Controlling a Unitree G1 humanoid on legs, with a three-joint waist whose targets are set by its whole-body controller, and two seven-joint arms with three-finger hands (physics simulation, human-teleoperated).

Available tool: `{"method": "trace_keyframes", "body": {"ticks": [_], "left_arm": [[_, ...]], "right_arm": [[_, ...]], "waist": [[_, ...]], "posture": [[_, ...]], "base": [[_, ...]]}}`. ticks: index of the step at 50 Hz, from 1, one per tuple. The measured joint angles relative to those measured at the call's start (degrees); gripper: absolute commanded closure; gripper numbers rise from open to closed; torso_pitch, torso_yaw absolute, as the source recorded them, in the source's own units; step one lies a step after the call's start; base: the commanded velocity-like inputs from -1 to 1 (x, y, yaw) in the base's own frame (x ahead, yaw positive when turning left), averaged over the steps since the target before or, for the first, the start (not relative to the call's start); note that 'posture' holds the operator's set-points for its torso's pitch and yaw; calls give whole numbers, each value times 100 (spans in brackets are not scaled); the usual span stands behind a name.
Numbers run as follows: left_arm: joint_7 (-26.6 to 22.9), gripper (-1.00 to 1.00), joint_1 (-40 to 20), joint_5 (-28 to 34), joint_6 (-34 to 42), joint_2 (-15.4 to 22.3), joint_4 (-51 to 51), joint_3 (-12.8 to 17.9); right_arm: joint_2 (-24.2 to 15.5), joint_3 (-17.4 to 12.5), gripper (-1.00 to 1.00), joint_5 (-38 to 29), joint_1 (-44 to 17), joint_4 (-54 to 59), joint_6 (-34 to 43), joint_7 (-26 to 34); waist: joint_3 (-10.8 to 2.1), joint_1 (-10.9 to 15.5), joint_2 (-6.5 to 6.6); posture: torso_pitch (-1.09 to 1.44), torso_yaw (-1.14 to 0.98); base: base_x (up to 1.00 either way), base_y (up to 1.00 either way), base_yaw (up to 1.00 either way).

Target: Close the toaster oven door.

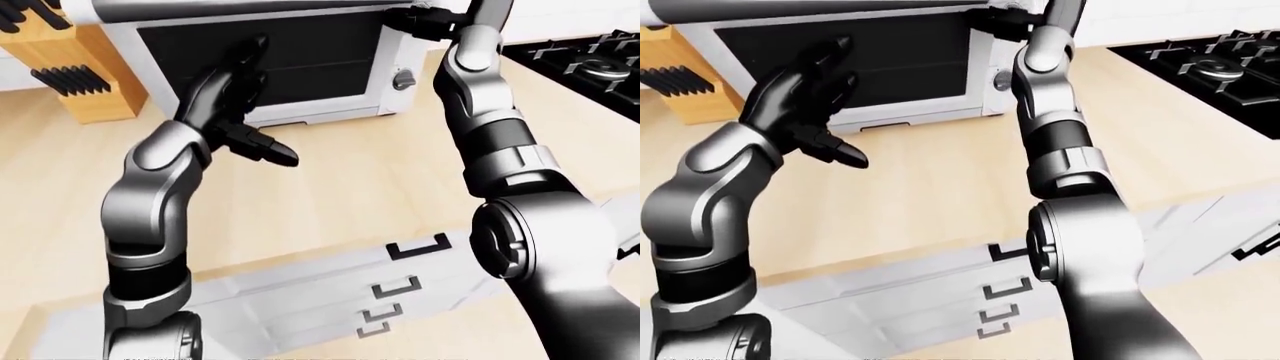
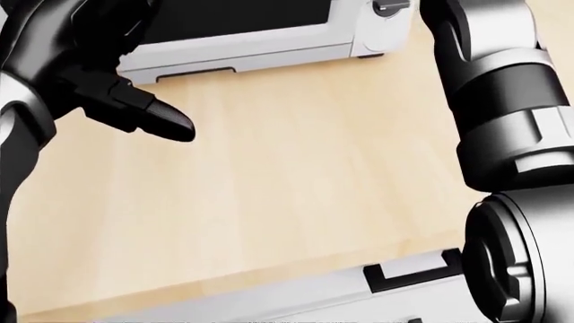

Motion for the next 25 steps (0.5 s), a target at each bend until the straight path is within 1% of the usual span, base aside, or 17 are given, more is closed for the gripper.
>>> {"method": "trace_keyframes", "body": {"ticks": [8,19,25], "left_arm": [[-30,-100,-163,-5,-51,49,260,-8],[-120,-100,-358,-32,-382,148,835,15],[-205,-100,-534,-72,-433,221,1153,34]], "right_arm": [[-33,-23,-100,-94,-21,-43,-30,-66],[-34,-38,-100,-117,12,-101,-44,-79],[-34,-42,-100,-106,52,-87,-71,-84]], "waist": [[4,0,-4],[-8,-19,8],[-10,-23,16]], "posture": [[0,0],[0,0],[0,0]], "base": [[0,0,0],[0,0,0],[0,0,0]]}}
